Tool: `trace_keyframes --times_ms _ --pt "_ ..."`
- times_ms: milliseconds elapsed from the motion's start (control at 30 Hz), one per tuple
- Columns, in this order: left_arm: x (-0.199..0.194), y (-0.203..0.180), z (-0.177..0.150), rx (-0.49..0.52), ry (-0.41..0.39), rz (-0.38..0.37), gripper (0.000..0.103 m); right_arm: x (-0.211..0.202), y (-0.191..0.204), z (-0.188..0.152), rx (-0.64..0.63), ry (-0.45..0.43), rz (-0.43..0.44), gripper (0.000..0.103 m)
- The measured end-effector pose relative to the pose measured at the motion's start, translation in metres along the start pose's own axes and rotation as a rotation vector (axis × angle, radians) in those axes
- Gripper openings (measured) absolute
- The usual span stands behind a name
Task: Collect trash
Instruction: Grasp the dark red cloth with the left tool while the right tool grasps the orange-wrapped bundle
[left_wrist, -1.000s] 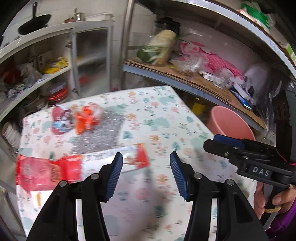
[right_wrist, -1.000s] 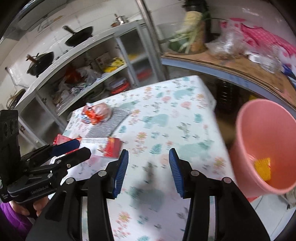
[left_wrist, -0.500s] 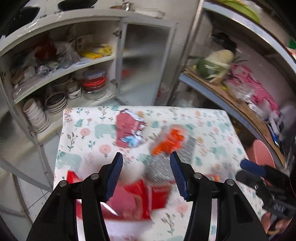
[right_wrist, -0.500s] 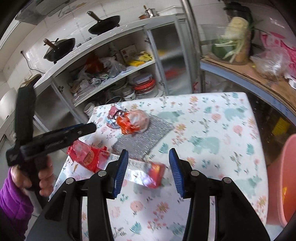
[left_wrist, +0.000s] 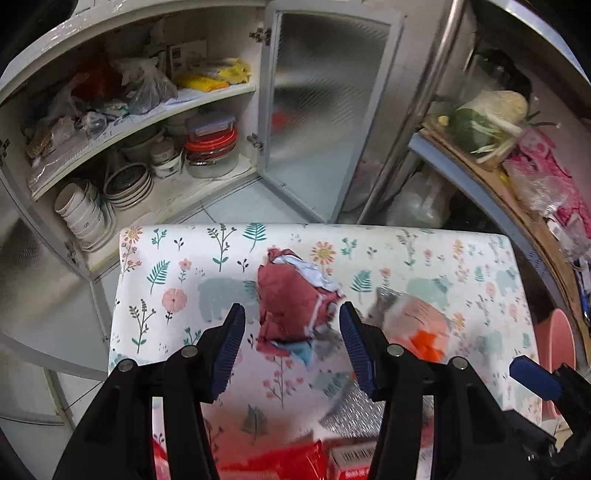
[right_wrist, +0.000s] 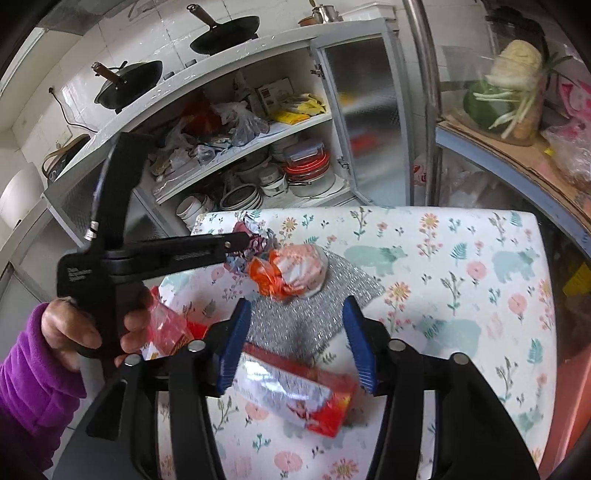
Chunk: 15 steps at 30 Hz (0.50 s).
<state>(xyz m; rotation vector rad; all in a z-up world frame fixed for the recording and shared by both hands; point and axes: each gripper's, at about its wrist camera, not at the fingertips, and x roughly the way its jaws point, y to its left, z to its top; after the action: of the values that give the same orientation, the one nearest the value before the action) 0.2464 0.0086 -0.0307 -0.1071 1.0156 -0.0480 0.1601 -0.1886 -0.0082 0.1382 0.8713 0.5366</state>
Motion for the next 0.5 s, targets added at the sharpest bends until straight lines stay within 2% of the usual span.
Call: trace_keyframes --times_ms 167,233,500 --pt "0.014 0.005 0.001 -0.02 0.027 -0.008 0.046 0.022 0.003 0.012 0.003 0.036 0.016 0.054" --pt "0.014 0.007 0.0 -0.028 0.013 -0.03 0.036 0.031 0.004 0.016 0.004 0.049 0.015 0.054" --pt "-0.007 0.011 -0.007 -0.023 -0.062 -0.069 0.027 0.064 0.003 0.023 0.013 0.106 -0.004 0.054"
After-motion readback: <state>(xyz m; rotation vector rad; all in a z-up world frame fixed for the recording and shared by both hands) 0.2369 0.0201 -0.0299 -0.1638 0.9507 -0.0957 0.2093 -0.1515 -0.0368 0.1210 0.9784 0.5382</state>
